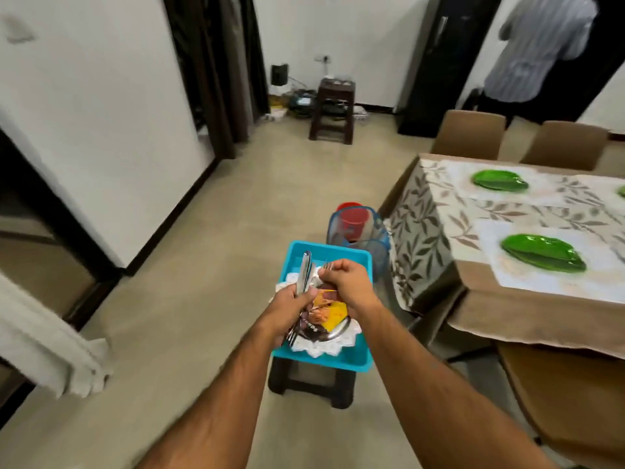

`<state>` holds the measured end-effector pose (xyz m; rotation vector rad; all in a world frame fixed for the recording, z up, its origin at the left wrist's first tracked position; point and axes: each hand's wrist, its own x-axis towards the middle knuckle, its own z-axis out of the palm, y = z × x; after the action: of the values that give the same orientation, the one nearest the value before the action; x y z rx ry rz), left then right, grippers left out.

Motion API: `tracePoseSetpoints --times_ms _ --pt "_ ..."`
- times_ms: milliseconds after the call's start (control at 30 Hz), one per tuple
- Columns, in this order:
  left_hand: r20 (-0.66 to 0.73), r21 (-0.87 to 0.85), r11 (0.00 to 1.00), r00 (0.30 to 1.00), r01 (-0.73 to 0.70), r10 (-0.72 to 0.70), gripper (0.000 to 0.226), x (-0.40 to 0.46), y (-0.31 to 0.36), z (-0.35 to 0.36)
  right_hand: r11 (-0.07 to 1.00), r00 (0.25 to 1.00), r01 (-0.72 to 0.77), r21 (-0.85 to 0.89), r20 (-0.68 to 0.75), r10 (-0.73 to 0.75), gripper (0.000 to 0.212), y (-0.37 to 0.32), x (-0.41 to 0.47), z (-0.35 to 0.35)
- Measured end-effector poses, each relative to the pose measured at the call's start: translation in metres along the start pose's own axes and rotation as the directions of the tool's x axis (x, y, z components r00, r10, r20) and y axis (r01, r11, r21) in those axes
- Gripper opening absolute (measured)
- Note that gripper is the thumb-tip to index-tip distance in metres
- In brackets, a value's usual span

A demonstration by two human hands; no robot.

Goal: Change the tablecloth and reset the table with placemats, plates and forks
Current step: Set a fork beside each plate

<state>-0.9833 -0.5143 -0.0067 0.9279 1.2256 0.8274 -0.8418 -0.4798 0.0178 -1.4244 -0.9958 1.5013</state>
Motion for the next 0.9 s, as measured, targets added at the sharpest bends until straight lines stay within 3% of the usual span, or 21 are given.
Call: tracePoseSetpoints --times_ms 100,267,433,533,700,900 --pt "0.139 0.049 0.999 0.990 0.019 -0.026 0.015 0.024 0.017 0.086 0.999 0.993 0.024 0.027 -0.118 -0.021 0.024 -0.016 -0.007 -0.101" --pt "0.189 0.166 0.986 0.982 -0.024 -0.008 0.022 0.069 0.032 0.210 0.989 0.950 0.041 0.141 -0.312 0.005 0.023 -0.034 -0.016 -0.242" --pt "0.288 0.167 0.986 0.955 0.018 -0.066 0.021 0.110 0.044 0.305 0.985 0.901 0.049 0.165 -0.434 0.028 0.019 -0.037 -0.022 -0.342" --pt "0.348 0.139 0.989 0.932 0.058 -0.104 0.020 0.139 0.045 0.350 0.956 0.859 0.102 0.276 -0.510 0.055 0.023 -0.036 -0.014 -0.390" --pt "0.363 0.060 0.994 0.925 0.096 -0.111 0.014 0.189 0.046 0.428 0.922 0.845 0.095 0.374 -0.520 0.124 0.015 -0.038 0.026 -0.442" --pt "0.408 0.177 0.981 0.902 0.075 -0.143 0.013 0.248 0.055 0.486 0.927 0.786 0.033 0.374 -0.583 0.207 0.014 -0.049 0.070 -0.501"
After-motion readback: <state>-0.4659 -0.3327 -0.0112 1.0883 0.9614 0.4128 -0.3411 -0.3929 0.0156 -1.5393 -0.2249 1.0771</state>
